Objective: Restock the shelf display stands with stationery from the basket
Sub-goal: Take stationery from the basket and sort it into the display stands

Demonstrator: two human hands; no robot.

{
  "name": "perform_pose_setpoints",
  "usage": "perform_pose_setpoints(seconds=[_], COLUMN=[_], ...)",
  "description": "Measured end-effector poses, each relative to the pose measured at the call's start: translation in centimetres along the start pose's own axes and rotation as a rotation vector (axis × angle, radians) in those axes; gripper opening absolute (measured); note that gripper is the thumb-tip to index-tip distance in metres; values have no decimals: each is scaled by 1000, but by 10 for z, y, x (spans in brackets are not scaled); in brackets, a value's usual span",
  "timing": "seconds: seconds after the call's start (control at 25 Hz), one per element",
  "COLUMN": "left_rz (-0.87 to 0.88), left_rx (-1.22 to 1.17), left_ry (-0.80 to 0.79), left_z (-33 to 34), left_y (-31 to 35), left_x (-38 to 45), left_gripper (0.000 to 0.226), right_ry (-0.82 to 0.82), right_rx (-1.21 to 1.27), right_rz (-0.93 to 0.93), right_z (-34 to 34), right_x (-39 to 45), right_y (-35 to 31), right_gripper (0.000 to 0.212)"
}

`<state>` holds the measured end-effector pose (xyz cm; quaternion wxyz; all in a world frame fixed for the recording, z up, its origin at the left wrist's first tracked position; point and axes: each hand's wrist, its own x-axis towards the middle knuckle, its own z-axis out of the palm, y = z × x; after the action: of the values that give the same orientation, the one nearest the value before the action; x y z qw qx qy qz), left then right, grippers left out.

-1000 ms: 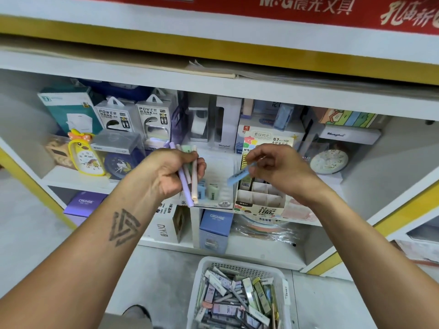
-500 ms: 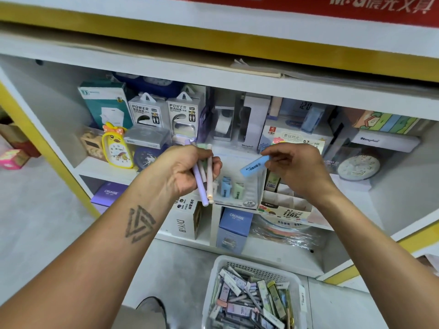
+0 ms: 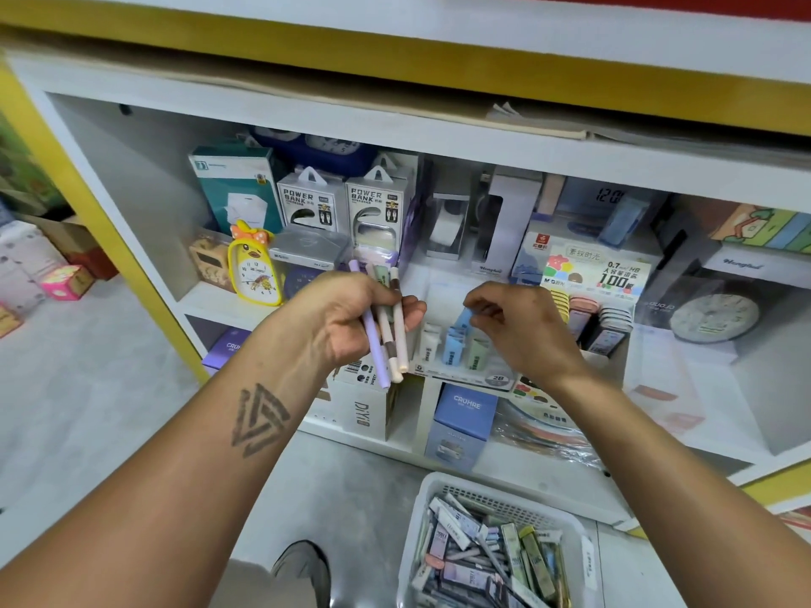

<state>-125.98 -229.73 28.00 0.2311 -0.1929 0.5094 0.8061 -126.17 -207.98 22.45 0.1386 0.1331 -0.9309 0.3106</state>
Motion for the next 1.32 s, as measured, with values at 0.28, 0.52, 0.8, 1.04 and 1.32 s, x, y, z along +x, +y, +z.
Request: perform_pose_setpoints(seconds=[0.28,0.52,0.8,1.04,1.32], left_rz=[-64,-92,-83,-86,-99], left_rx=[63,94,95,119,209], left_ry=[-45,-54,-51,-95,-264], left_z=[-3,0,-1,8,44], left_y=[-2,-3,-3,-7,-22], left_x=[-6,-7,-6,-8,-15], left_gripper=[17,17,17,15,17], right_ry=[-50,-47,-221,-168,-130], right_rx=[-144,-107,-163,42,872], right_rz=[-152,-146,-114,29,451], right_z=[3,3,0,-10,-36], right_x=[3,3,3,7,-1], right_y=[-4,-5,-1,-12,-26], right_gripper=[17,17,32,35,23])
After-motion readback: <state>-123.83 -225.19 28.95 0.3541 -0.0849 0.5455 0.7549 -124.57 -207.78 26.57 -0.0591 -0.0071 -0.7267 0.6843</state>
